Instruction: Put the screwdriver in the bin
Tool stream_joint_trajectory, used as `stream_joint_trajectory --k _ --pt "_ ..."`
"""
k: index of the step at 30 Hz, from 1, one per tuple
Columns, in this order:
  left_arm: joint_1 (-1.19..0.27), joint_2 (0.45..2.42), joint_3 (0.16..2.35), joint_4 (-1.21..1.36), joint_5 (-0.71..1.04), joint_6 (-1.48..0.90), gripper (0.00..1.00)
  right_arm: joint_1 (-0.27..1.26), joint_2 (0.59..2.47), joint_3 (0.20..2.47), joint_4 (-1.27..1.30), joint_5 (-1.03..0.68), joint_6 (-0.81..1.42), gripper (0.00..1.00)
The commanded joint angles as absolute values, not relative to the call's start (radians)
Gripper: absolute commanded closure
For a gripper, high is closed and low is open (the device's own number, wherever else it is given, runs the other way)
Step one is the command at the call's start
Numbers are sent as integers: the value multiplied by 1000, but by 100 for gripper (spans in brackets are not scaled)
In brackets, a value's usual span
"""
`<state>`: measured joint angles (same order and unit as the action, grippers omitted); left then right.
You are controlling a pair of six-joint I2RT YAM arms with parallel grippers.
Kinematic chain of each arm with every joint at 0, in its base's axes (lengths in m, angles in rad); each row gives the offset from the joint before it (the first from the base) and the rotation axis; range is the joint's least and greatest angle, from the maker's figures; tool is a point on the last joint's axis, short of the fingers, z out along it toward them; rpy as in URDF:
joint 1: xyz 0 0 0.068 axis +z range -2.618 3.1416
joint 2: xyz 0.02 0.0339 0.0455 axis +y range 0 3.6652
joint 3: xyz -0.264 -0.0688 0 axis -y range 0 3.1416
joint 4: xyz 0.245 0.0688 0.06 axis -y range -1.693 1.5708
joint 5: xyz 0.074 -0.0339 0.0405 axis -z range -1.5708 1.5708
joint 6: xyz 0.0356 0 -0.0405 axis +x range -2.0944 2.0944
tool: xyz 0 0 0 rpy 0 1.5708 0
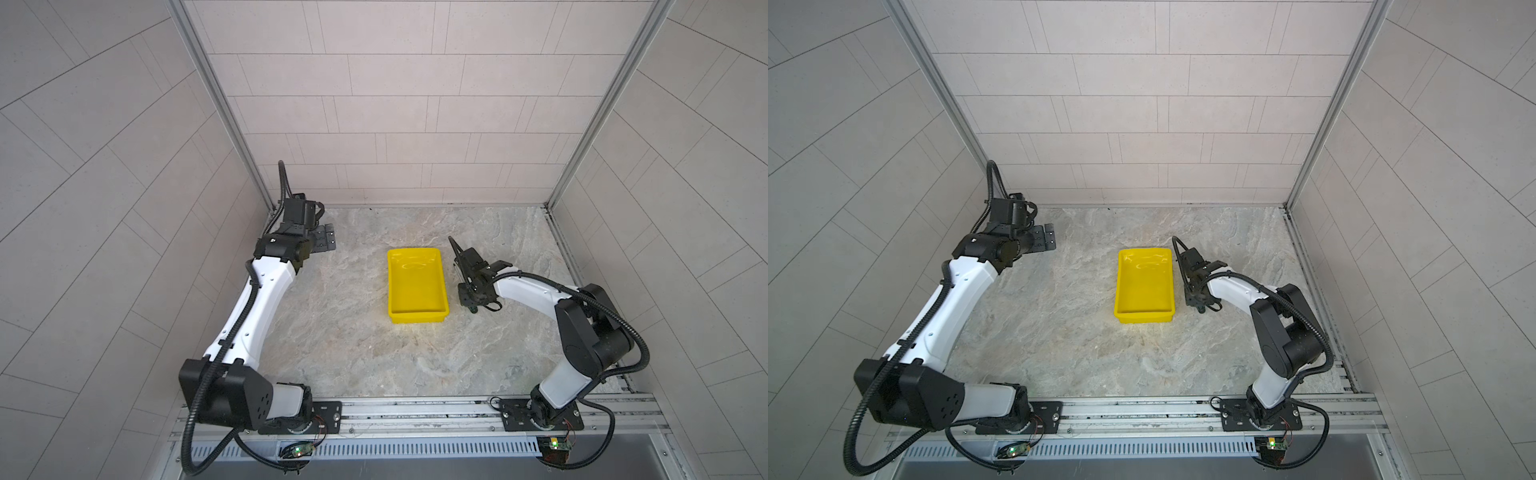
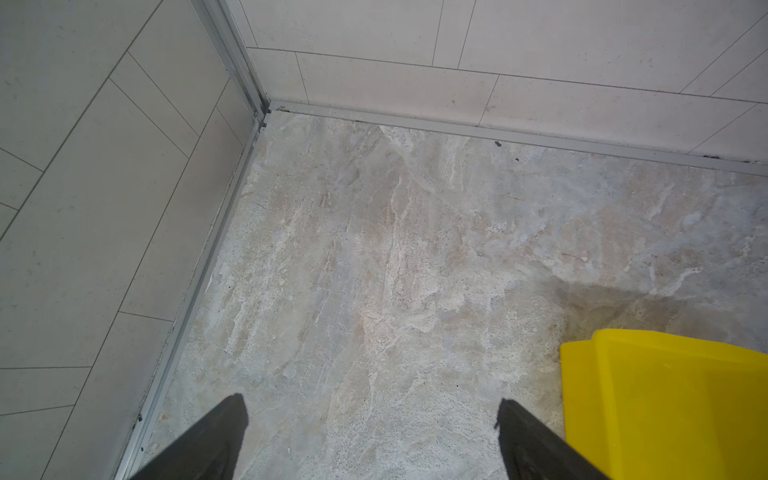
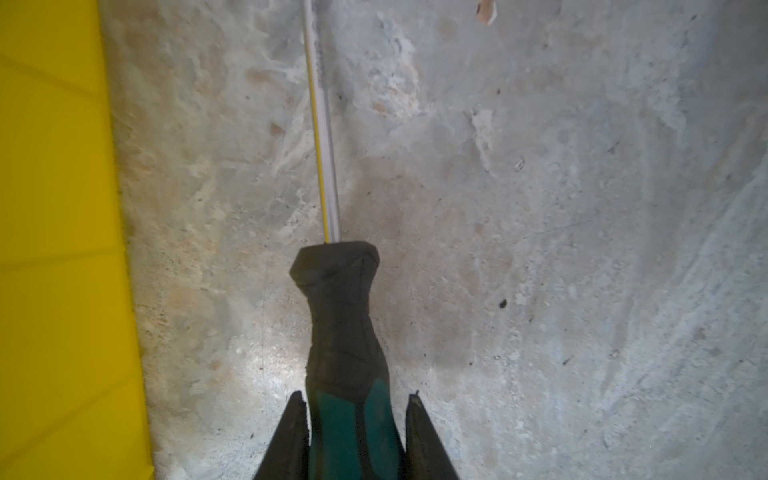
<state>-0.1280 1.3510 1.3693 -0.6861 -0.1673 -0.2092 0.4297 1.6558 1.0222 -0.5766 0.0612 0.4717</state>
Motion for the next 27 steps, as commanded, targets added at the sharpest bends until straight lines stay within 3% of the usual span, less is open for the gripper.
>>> stream_joint_trajectory --k 1,27 --pt "-149 1324 1356 -682 -208 -204 0 423 1610 1007 -593 88 476 95" --pt "-154 1321 1349 -674 -208 -207 0 414 1502 1069 -667 106 449 98"
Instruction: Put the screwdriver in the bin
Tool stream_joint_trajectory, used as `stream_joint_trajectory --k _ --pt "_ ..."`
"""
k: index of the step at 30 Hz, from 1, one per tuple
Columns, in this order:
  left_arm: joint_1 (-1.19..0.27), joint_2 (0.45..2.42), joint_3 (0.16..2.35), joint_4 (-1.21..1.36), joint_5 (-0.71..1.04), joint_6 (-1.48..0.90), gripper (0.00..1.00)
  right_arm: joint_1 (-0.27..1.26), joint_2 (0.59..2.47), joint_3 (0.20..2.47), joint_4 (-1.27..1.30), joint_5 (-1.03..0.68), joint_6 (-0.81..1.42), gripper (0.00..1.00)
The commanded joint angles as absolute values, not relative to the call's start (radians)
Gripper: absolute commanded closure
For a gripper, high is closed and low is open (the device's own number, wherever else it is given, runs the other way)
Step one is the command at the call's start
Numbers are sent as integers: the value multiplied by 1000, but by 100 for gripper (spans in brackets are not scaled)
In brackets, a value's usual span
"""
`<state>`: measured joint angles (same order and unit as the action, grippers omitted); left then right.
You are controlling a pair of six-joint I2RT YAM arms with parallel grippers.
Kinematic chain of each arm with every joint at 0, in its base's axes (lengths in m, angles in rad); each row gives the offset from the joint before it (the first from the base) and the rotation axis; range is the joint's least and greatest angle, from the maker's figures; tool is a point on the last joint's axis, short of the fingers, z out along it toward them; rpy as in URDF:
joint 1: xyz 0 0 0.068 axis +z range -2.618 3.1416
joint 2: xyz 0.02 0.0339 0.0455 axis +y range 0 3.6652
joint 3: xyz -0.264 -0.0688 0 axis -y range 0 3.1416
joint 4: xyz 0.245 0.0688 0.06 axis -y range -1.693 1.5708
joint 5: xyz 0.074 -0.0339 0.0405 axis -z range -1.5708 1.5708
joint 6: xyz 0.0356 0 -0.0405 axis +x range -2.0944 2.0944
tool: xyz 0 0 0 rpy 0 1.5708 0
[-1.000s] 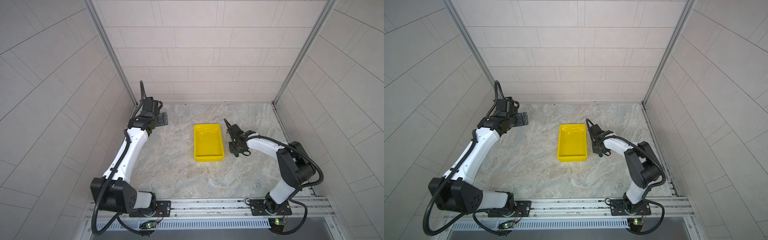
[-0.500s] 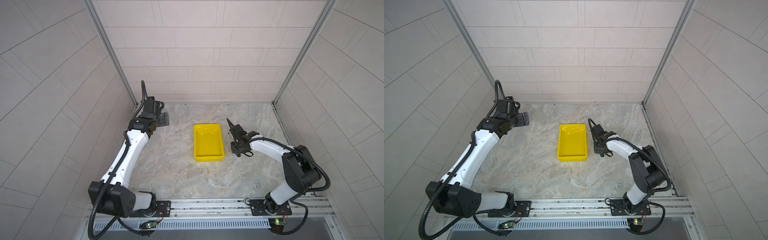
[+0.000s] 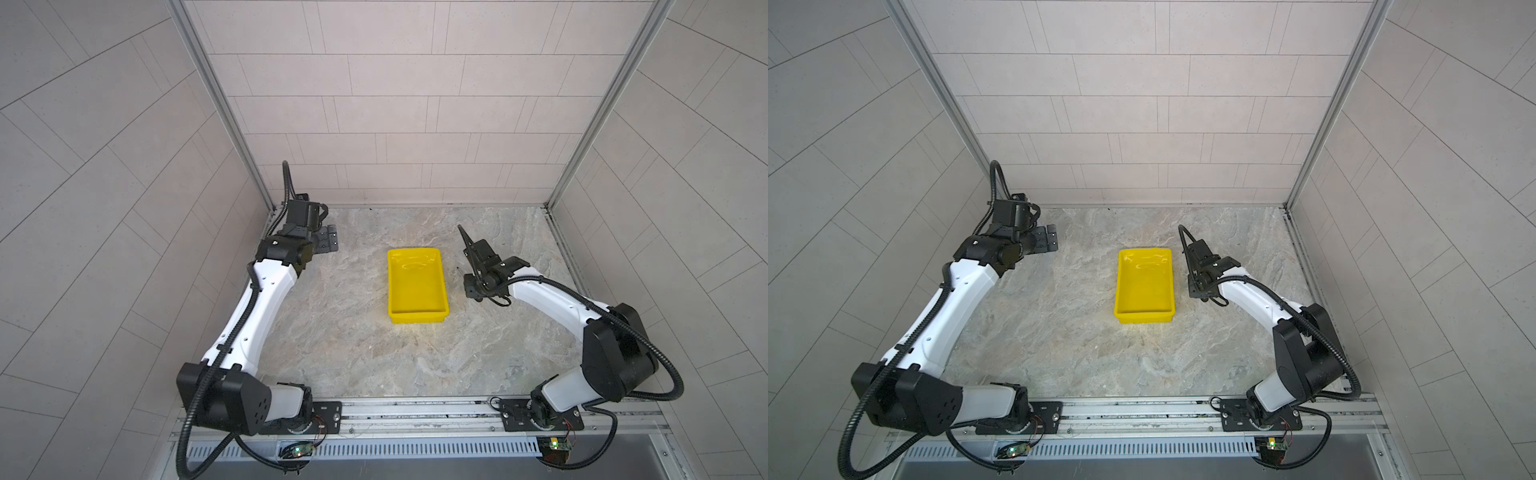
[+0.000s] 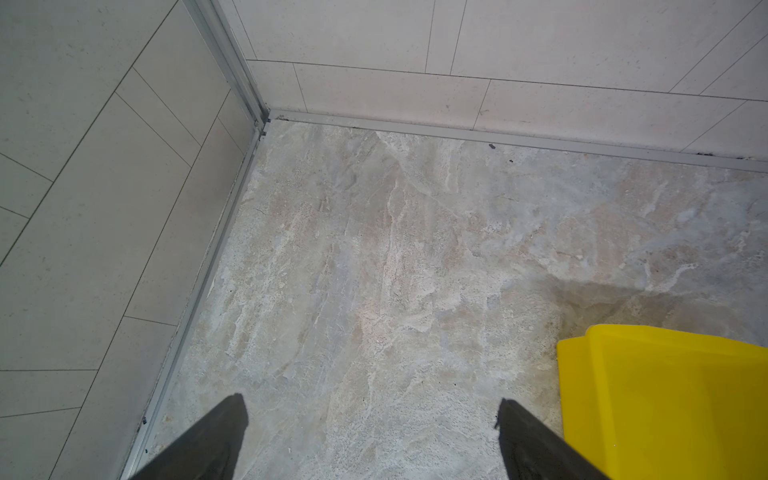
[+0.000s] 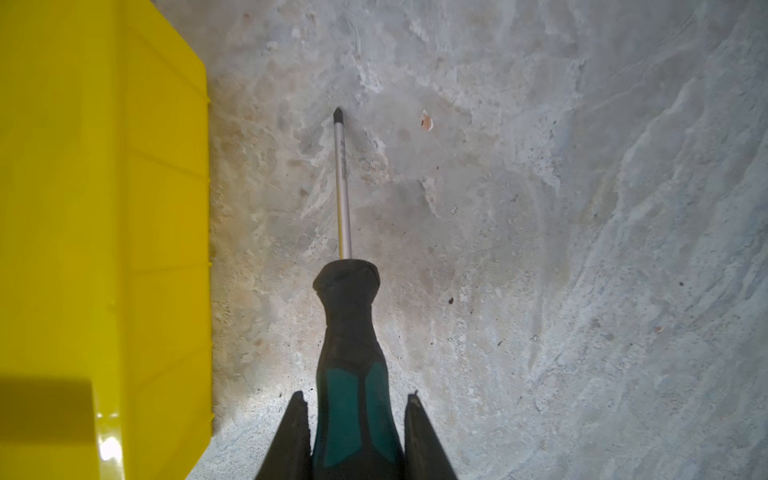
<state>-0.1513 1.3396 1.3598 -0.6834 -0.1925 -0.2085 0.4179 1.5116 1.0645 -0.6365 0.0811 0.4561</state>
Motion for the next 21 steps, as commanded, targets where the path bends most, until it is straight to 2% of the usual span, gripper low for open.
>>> stream_joint_trajectory --k 1,14,21 --pt "-155 1324 1355 -680 -199 -207 0 416 1506 1056 -655 108 449 98" --pt "-155 1334 1357 -682 -194 -209 0 414 1606 979 -598 131 445 96" --pt "-156 1331 1358 -683 -191 -208 0 414 1664 992 -589 128 436 86"
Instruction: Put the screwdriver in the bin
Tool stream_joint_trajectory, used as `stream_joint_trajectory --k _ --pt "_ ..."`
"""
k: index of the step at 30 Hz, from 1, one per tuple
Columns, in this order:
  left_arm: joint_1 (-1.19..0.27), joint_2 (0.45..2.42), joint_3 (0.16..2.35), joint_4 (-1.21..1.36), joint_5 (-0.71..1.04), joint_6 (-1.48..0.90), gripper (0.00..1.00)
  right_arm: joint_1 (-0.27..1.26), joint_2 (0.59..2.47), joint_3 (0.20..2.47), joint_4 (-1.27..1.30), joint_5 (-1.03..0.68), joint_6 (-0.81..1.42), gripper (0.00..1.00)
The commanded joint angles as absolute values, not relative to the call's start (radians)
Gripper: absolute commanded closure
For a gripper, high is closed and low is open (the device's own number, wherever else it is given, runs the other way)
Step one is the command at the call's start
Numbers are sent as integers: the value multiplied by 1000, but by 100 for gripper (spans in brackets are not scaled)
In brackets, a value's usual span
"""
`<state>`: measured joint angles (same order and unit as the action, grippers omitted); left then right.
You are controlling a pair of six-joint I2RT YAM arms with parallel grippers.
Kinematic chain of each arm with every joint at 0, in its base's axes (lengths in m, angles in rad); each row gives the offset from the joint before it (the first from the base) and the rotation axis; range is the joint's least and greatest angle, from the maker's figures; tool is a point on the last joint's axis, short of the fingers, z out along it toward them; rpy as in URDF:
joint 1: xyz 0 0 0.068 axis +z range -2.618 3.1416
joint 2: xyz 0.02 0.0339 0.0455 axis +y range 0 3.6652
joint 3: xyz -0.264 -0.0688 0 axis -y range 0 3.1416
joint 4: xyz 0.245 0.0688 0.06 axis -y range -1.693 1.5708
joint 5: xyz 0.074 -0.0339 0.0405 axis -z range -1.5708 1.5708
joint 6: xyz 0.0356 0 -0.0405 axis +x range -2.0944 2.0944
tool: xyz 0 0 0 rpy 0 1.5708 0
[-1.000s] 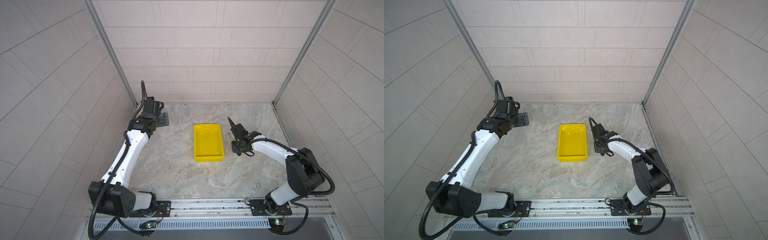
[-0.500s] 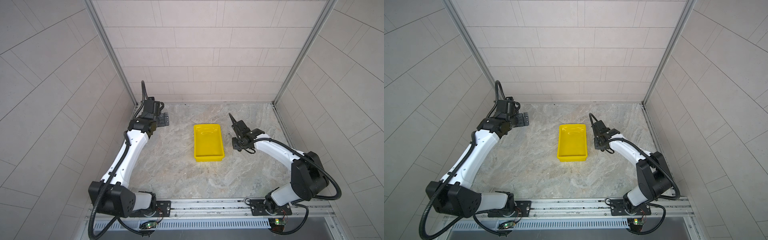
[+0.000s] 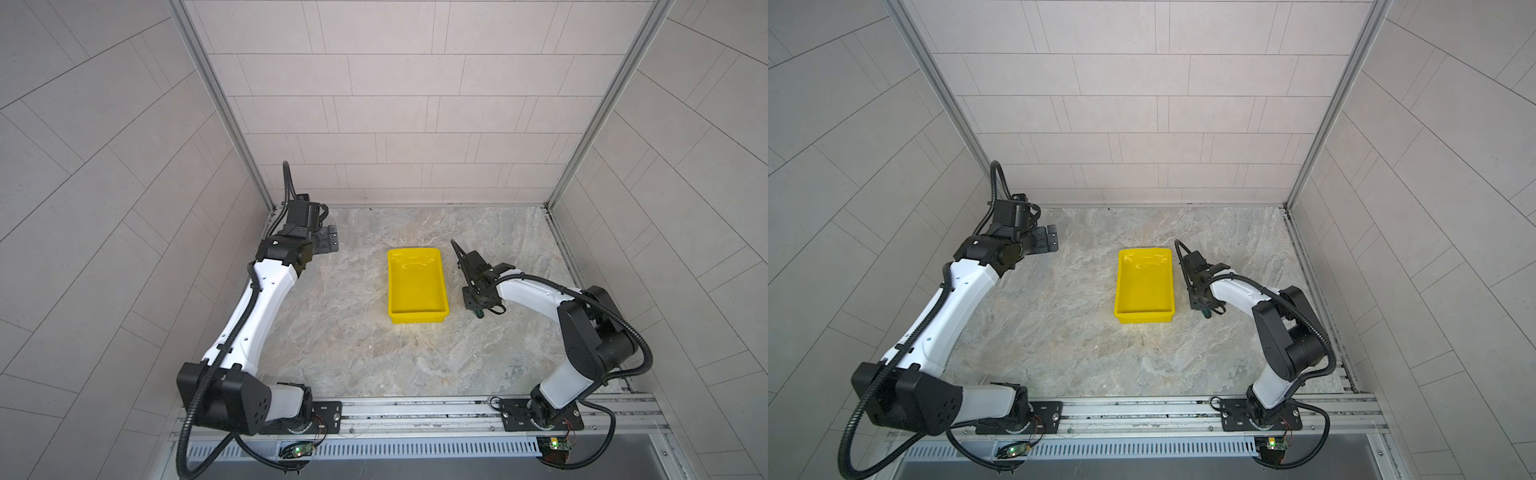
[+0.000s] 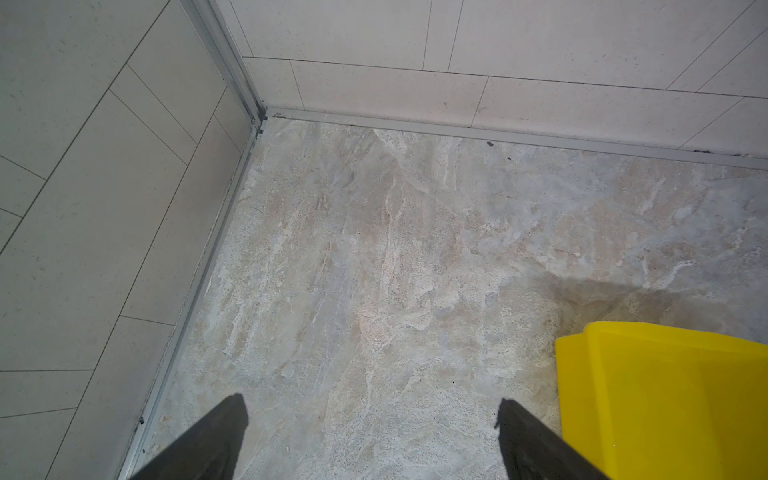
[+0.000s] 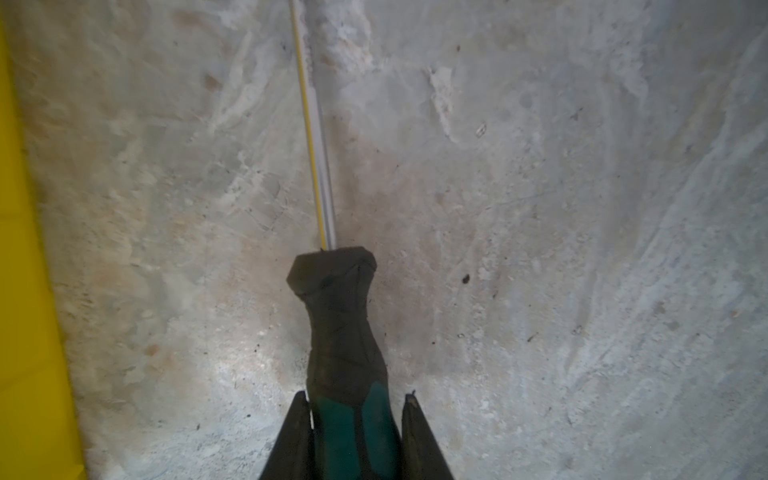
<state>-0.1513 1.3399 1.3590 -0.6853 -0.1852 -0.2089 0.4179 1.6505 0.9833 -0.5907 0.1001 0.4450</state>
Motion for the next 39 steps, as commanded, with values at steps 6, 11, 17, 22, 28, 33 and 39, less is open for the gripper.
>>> stream_joint_trajectory --k 6,11,17,22,28,33,39 --pt "-154 1325 1358 -682 -193 -208 0 415 1711 1045 -596 120 422 72" --pt "-153 1315 1356 -679 -202 -207 0 414 1757 1097 -594 104 422 64" --pt "-153 1312 1356 -680 -205 -205 0 411 1820 1142 -598 98 417 62" --pt "-153 1309 1356 -681 -215 -202 0 408 1838 1127 -574 90 416 76" --pt "-153 1307 1355 -680 -218 -201 0 401 1831 1100 -556 79 416 93" --pt "-152 1305 1354 -678 -220 -200 0 395 1780 1089 -573 92 405 100" --pt "-154 1301 1352 -677 -223 -200 0 387 1706 1110 -626 106 379 100"
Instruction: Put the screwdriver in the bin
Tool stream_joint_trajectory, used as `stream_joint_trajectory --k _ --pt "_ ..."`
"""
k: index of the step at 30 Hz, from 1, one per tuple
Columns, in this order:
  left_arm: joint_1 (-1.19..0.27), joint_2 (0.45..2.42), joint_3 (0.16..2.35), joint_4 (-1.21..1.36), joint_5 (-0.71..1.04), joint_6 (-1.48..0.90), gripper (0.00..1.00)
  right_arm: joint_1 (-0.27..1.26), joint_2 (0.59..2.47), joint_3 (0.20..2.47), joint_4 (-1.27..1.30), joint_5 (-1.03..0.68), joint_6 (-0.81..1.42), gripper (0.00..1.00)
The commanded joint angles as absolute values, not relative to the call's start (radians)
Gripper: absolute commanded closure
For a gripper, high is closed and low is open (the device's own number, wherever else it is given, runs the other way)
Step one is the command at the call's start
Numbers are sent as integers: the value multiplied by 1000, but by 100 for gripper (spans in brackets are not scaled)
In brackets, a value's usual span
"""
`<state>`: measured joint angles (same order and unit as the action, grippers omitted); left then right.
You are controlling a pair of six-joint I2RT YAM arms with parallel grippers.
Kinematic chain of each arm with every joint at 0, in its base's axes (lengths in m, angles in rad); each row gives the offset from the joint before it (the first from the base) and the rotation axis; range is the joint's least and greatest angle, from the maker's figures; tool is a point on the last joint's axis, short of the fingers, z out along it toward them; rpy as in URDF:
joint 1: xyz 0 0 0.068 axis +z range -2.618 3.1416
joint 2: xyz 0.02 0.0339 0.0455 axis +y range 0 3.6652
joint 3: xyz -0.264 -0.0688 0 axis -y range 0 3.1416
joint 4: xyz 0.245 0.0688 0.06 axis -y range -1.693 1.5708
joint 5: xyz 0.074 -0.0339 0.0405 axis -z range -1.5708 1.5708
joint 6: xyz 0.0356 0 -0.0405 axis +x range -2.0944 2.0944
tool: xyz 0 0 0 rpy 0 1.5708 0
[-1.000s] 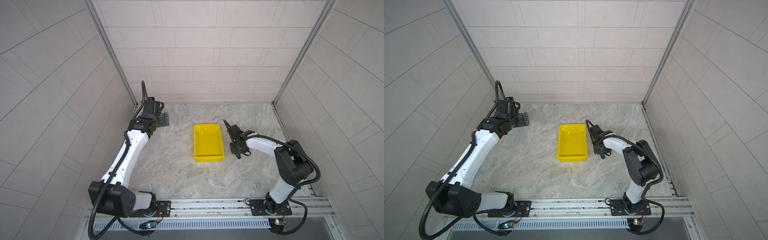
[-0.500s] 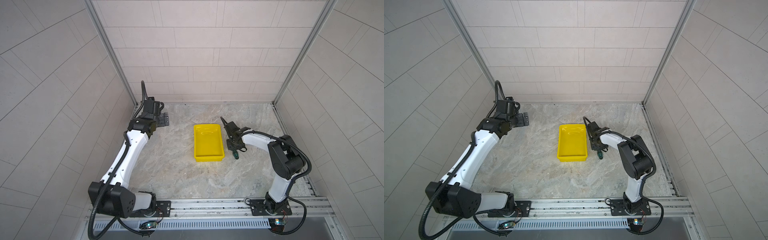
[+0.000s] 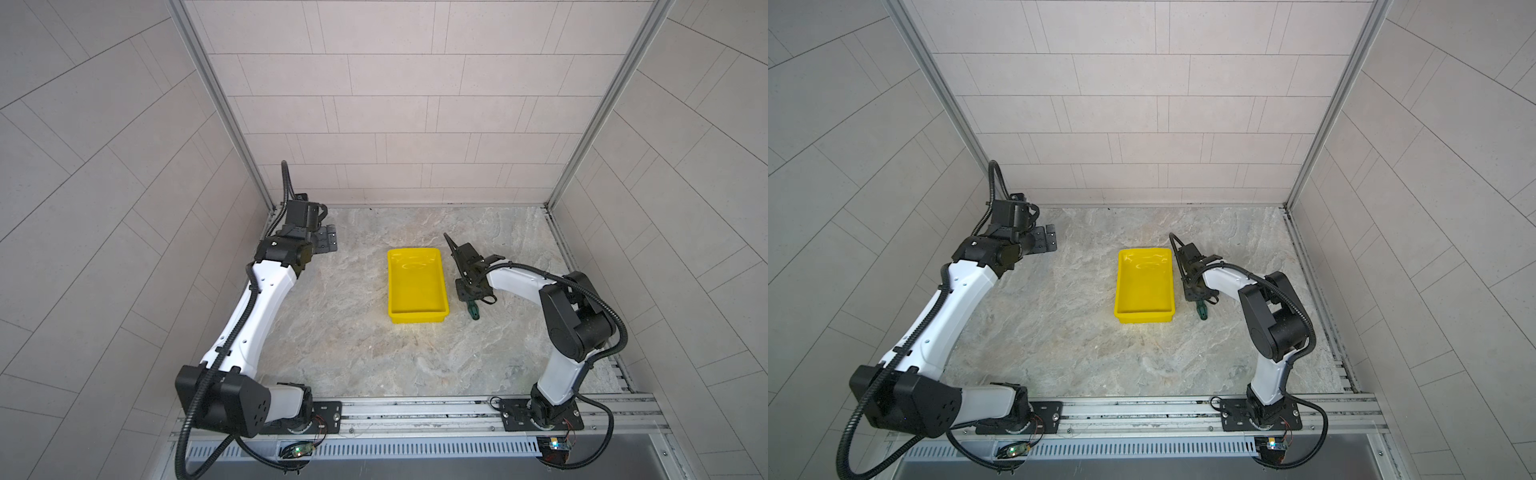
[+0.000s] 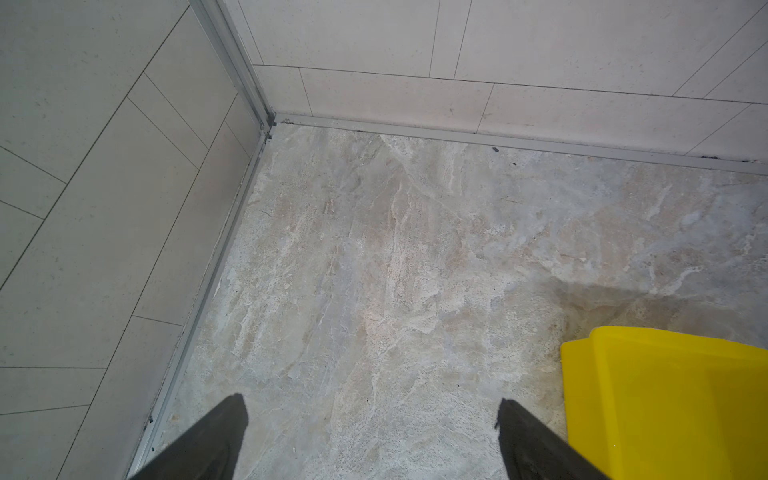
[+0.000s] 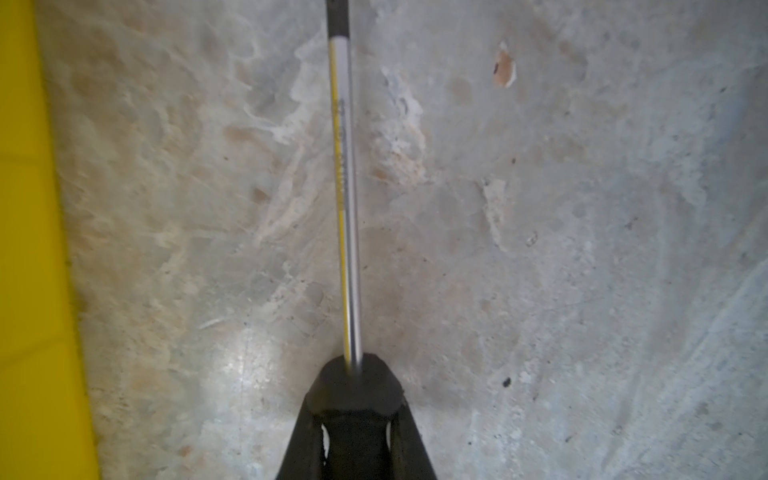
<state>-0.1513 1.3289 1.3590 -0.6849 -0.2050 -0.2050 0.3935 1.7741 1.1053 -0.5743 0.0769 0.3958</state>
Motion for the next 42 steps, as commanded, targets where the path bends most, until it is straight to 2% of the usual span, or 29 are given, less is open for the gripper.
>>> stream_joint_trajectory --k 1,12,19,31,42 --pt "-153 1301 1352 -679 -228 -199 0 385 1697 1116 -634 107 375 100" --pt "-153 1292 1352 -676 -224 -199 0 387 1597 1195 -726 88 358 100" --pt "-153 1292 1350 -675 -234 -199 0 474 1577 1373 -849 72 320 100" --pt "-153 1295 1342 -669 -237 -201 0 675 1819 1599 -822 32 310 100" --pt "-146 1296 1363 -688 -212 -203 0 710 1985 1628 -762 32 314 100"
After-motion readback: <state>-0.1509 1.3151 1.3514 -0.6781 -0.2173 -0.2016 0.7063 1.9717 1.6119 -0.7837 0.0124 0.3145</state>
